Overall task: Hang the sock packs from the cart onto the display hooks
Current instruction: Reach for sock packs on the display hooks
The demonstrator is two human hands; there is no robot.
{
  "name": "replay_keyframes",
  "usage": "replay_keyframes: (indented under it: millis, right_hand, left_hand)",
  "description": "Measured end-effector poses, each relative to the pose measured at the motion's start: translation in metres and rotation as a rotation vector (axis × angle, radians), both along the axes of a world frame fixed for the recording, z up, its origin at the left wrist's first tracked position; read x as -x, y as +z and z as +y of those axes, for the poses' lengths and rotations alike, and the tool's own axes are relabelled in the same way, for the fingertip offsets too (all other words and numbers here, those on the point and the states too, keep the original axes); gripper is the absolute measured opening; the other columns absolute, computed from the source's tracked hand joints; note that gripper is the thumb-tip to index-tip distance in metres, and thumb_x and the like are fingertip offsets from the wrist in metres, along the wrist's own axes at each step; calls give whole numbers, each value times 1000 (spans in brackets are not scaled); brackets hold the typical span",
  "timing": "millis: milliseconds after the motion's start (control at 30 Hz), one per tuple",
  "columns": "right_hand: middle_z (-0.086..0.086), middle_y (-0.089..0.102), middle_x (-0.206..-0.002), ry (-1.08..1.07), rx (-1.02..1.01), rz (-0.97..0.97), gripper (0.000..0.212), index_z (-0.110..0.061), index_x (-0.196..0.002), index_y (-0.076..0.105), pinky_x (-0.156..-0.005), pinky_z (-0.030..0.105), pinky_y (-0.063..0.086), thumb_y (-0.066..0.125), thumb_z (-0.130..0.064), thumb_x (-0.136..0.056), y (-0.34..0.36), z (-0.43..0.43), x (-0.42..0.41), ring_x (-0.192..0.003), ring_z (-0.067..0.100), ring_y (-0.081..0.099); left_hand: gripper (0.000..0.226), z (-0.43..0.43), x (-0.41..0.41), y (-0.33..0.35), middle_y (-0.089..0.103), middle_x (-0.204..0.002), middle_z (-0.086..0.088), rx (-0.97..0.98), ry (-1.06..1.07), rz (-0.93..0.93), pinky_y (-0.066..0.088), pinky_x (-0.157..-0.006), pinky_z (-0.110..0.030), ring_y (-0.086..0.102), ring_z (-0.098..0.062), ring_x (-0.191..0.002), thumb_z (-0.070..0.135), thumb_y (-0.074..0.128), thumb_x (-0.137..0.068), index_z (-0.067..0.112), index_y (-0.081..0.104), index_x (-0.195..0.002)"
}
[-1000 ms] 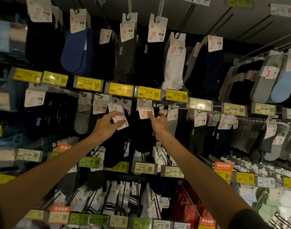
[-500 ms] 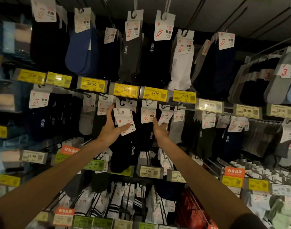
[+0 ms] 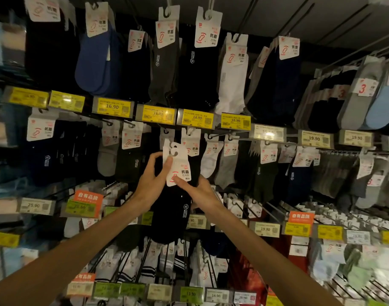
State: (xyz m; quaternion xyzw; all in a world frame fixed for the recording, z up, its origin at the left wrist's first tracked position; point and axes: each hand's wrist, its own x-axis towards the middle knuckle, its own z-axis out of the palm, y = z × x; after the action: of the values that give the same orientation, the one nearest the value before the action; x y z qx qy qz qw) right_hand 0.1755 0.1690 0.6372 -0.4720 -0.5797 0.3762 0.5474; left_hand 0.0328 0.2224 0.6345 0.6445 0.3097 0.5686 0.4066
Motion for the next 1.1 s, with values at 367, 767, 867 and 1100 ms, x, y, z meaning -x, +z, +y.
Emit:
replay_keyframes:
  millis: [367, 767, 867, 1100]
  right_hand:
    - [-4, 65, -125, -193, -172, 113, 52, -20, -134, 44, -103, 36, 48, 70, -26, -89, 14, -6, -6, -115, 8, 60]
    - [-11, 65, -107, -207, -215, 137, 31, -24, -122, 50, -93, 23, 52, 63, -19, -94, 61, 15, -14, -101, -1, 62]
    - [-3, 68, -116, -248, -247, 202, 27, -26, -116, 55, -99, 35, 51, 65, -18, -92, 58, 22, -8, -106, 9, 64]
    - [0, 68, -117, -289, -237, 310, 32, -23, -121, 55, -100, 39, 50, 66, -17, -92, 45, 29, -7, -107, 13, 64]
  left_hand:
    - [8, 13, 3, 2, 61, -97, 0, 111, 287, -38, 49, -62, -32, 60, -18, -78, 30, 45, -104, 27, 52, -105]
    - [14, 12, 21, 18, 61, -91, 0, 85, 197, 0, 44, -60, -36, 56, -26, -72, 30, 43, -105, 30, 56, -110]
    - [14, 10, 25, 22, 62, -98, 3, 64, 190, 16, 45, -61, -32, 59, -22, -74, 30, 43, -105, 31, 56, -110]
    - [14, 12, 31, 19, 55, -88, 12, -2, 198, 7, 44, -73, -37, 54, -22, -82, 29, 44, -104, 28, 57, -110]
